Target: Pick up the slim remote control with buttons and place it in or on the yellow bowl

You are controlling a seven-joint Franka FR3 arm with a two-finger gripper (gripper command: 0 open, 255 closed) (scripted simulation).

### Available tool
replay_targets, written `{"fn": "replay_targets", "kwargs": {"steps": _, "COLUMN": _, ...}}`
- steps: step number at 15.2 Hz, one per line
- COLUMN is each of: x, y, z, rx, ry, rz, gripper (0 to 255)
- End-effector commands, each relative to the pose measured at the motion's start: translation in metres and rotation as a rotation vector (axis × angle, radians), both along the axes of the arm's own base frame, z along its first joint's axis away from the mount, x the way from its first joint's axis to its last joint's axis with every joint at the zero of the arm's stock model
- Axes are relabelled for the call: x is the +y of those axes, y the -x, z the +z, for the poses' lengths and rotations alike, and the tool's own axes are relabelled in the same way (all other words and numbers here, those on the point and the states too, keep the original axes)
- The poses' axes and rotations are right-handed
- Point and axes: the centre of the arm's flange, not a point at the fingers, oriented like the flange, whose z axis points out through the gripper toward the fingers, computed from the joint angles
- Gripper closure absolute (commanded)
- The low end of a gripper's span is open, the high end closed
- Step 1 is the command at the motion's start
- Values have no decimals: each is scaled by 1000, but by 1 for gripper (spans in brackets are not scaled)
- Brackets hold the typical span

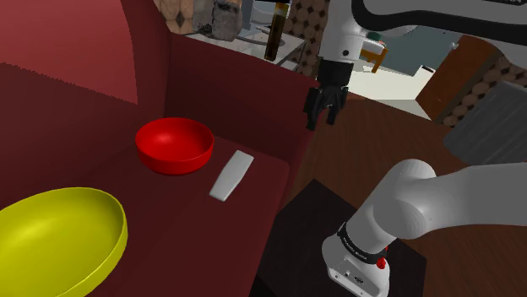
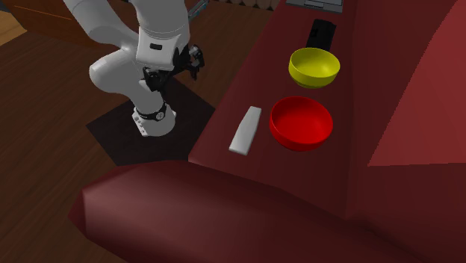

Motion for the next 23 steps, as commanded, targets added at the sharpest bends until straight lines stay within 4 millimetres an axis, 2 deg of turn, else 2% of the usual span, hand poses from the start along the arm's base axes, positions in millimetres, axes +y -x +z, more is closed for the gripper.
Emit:
{"fn": "replay_targets", "kwargs": {"steps": 1, "x": 0, "y": 0, "z": 0, "rx": 0, "ry": 0, "rz": 0, "gripper": 0}}
{"fn": "replay_targets", "kwargs": {"steps": 5, "x": 37, "y": -2, "z": -31, "rx": -39, "ry": 26, "rz": -199, "gripper": 0}}
{"fn": "replay_targets", "kwargs": {"steps": 10, "x": 81, "y": -17, "z": -72, "rx": -87, "ry": 59, "rz": -447, "gripper": 0}}
{"fn": "replay_targets", "kwargs": {"steps": 18, "x": 136, "y": -65, "z": -137, "rx": -164, "ry": 111, "rz": -844, "gripper": 0}}
{"fn": "replay_targets", "kwargs": {"steps": 21, "x": 150, "y": -89, "z": -160, "rx": -193, "ry": 131, "rz": -993, "gripper": 0}}
{"fn": "replay_targets", "kwargs": {"steps": 23, "x": 153, "y": -95, "z": -171, "rx": -199, "ry": 135, "rz": -1025, "gripper": 0}}
